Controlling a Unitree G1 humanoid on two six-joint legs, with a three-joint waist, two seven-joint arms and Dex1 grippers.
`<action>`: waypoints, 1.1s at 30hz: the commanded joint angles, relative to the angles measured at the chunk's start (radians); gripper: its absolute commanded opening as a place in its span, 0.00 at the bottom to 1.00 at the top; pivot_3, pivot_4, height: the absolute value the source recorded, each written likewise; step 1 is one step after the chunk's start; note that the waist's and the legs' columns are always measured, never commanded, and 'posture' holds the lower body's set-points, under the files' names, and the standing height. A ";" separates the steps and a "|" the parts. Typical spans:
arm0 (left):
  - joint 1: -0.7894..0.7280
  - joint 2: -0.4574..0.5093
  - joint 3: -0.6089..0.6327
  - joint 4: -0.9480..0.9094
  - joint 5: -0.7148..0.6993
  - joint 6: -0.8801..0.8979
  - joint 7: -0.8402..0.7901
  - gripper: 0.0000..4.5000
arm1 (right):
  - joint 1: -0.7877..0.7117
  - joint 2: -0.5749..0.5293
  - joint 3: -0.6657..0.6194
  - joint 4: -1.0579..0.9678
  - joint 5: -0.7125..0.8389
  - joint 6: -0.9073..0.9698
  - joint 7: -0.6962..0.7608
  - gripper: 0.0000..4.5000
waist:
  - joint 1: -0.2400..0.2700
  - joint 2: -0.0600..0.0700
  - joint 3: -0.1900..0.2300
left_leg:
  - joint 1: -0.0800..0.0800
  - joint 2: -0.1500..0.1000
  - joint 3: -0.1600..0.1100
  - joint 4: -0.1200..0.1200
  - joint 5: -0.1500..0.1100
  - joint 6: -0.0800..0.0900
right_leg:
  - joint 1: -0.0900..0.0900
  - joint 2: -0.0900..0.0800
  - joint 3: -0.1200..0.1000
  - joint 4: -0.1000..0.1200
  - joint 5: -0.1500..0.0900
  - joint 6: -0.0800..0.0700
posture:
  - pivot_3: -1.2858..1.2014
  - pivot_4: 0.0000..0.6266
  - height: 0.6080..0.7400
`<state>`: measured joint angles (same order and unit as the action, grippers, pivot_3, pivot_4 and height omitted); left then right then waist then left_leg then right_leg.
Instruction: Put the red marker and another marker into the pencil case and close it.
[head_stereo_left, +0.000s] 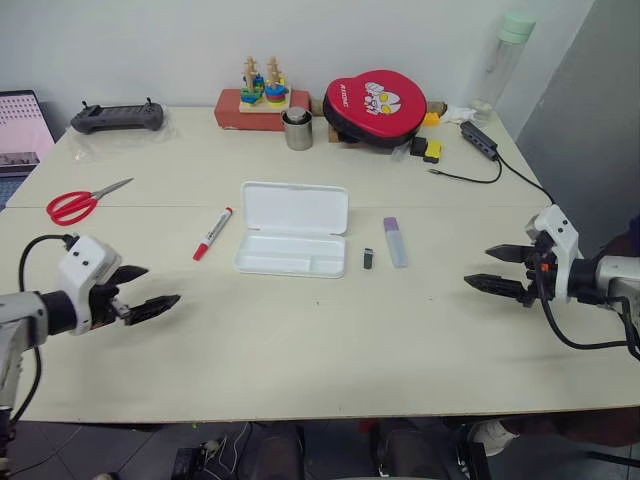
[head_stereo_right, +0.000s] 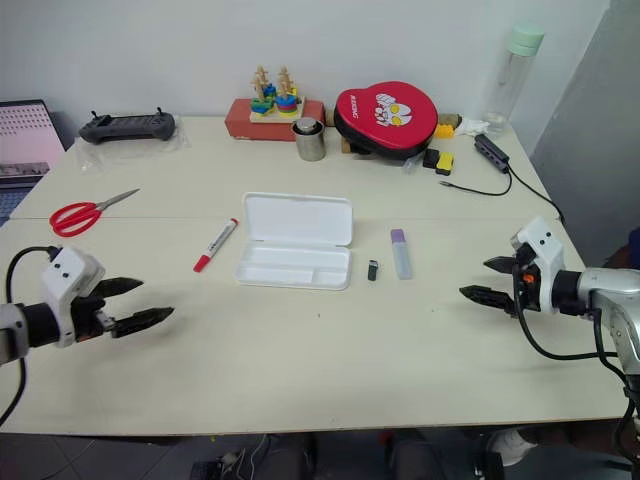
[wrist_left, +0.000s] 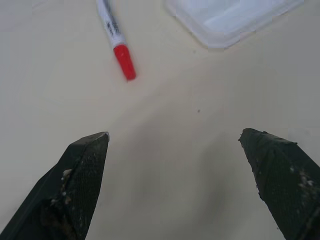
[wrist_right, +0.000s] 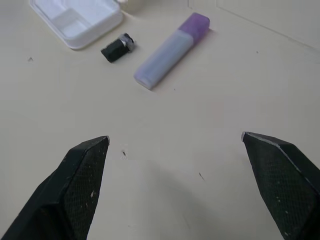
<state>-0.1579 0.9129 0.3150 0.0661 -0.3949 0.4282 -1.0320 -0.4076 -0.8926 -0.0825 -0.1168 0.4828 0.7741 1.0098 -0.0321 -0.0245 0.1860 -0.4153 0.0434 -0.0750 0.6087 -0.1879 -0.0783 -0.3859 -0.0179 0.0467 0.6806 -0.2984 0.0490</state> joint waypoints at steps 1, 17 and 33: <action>-0.107 -0.112 -0.058 -0.119 -0.055 -0.015 0.056 1.00 | -0.107 0.074 0.125 -0.047 -0.010 -0.026 0.031 0.99 | 0.000 -0.001 0.000 | 0.000 0.000 0.000 0.001 0.000 0.000 | 0.000 0.000 0.000 0.000 0.001 0.000 | 0.52 0.24 1.00; -0.199 -0.254 -0.055 -0.299 -0.210 0.072 0.128 1.00 | -0.453 0.531 0.498 0.376 -0.302 -0.256 -0.005 0.99 | -0.009 -0.001 -0.001 | -0.001 0.001 -0.002 0.001 0.000 0.000 | 0.000 0.004 0.000 0.000 0.006 -0.005 | 0.52 0.24 1.00; -0.115 -0.140 0.007 -0.364 -0.260 0.140 0.130 1.00 | -0.533 0.691 0.572 0.722 -0.502 -0.356 -0.032 0.91 | 0.000 -0.002 -0.001 | 0.000 0.001 -0.003 0.001 0.000 0.000 | 0.000 0.004 0.000 0.001 0.006 -0.005 | 0.52 0.24 1.00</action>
<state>-0.2704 0.7506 0.2860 -0.2528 -0.6315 0.5675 -0.9051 -0.9264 -0.2032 0.4919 0.5516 0.0189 0.4421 1.0020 -0.0325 -0.0262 0.1849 -0.4154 0.0448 -0.0782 0.6099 -0.1875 -0.0787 -0.3856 -0.0135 0.0466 0.6811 -0.2928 0.0435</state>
